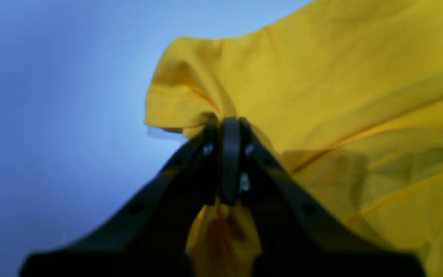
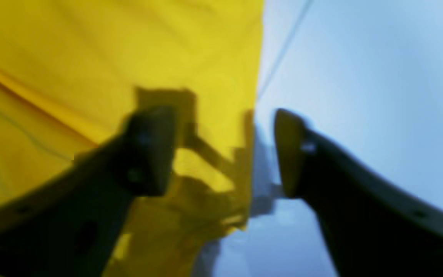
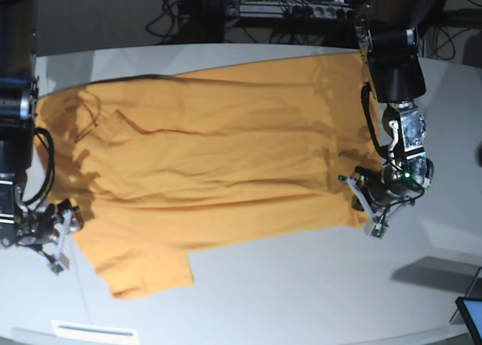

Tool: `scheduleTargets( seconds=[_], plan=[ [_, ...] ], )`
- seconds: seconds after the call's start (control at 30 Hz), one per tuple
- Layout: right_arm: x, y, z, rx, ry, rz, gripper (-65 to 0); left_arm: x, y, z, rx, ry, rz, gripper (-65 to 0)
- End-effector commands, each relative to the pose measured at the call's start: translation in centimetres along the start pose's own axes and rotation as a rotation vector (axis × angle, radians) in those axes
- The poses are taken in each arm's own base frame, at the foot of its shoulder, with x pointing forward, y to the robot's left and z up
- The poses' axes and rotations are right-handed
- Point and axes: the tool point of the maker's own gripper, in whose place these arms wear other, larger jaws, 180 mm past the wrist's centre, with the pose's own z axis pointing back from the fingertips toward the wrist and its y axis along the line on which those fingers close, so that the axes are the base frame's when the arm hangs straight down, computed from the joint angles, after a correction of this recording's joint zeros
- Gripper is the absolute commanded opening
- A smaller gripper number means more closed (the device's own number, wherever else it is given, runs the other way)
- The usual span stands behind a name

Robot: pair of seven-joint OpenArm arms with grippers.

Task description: Fold the T-shirt properly

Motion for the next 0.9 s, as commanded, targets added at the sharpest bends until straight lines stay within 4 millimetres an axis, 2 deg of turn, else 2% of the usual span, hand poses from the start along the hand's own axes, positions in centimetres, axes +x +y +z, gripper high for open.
scheduleTargets(
  seconds=[0.0, 0.2, 0.43, 0.57, 0.77, 0.87],
  plan=[
    [1.6, -1.8, 1.2, -0.026, -0.059, -0.029, -23.2, 2.1, 0.9, 0.6, 0.016, -0.052, -0.011, -65.0],
    [1.7, -1.8, 0.7, -0.005, -0.106, -0.069, -23.1, 1.3, 0.7, 0.6, 0.013, -0.040, -0.011, -65.0],
    [2.7, 0.5, -0.5, 0.038, -0.125, -0.066, -23.6, 1.1, 0.6, 0.5, 0.010, -0.036, -0.010, -65.0],
    [1.4, 1.0, -1.6, 0.065, -0.133, -0.118, -23.8, 0.8, 0.7, 0.6, 0.014, -0.031, -0.011, -65.0],
    [1.6, 1.0, -1.7, 0.068, -0.163, -0.131, -24.1, 0.7, 0.7, 0.6, 0.013, -0.029, -0.011, -65.0],
    [1.8, 0.9, -1.6, 0.064, -0.169, -0.126, -28.9, 0.4, 0.6, 0.6, 0.012, -0.025, -0.010, -65.0]
  ],
)
